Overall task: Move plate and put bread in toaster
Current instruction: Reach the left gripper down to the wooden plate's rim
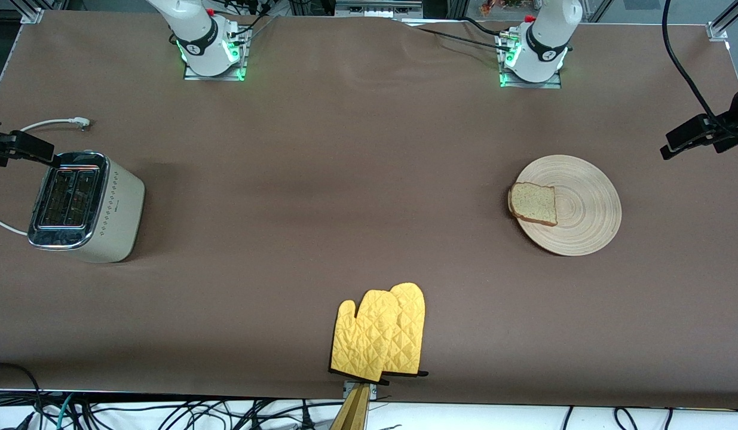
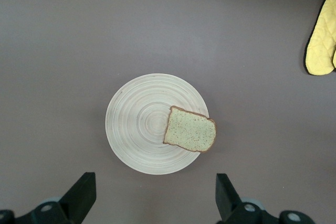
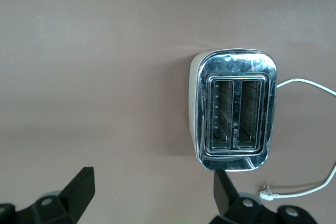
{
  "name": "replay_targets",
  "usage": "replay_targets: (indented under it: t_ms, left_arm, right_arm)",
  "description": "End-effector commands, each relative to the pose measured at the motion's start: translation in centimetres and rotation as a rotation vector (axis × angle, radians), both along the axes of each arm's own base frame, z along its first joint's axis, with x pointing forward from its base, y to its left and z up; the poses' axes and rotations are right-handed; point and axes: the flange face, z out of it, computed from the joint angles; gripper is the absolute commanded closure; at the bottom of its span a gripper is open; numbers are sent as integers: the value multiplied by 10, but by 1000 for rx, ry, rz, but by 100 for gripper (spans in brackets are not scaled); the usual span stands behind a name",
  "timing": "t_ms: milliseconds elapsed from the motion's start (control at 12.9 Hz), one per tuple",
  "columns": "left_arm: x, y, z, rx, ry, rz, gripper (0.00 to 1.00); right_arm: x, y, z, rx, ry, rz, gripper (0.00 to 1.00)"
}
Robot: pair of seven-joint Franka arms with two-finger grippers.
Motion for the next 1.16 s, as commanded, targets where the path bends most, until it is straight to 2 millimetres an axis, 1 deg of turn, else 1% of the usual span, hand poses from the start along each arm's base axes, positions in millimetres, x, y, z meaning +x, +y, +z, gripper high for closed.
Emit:
replay_targets:
  t_ms: [0,78,155,233,310,388,465,620,698,853,931,1008,1086]
  left_arm:
    - [11,8,-20,8,42,-6,0]
    - [12,17,-37,-2,58,9,0]
    - [10,35,-53,-9,82,35,0]
    - [10,54,-64,-12,101,41,0]
    - [15,90,-91,-29,138,47,0]
    - [20,122,-122,-89,159,36,0]
    - [15,153,-148,-132,144,35,0]
    - [3,196,-197,-165,79,-32,0]
    - [1,218,-224,-233,59,-39,0]
    - [-4,248,-270,-309,52,-117,0]
    - [-6,264,-293,-353,33,-128,0]
    - [-13,282,-323,-433,-1,-132,0]
    - [-16,287,-344,-496,-33,-168,0]
  right_arm:
    - [0,-2,3,14,-8,-13,0]
    - [0,-1,3,14,-8,-8,0]
    - [0,-2,3,14,-8,-10,0]
    - [-1,-2,3,14,-7,-10,0]
    - [-1,-2,3,15,-4,-10,0]
    - [-1,-1,3,15,-4,-8,0]
    - [-1,-2,3,16,-4,-10,0]
    - [-1,-1,3,16,-5,-8,0]
    - [-1,-2,3,16,-5,-10,0]
    - [-1,-2,3,16,-5,-10,0]
    - [-1,-2,3,16,-7,-10,0]
    - [-1,-2,3,16,-7,-10,0]
    - [-1,-2,3,16,-7,-10,0]
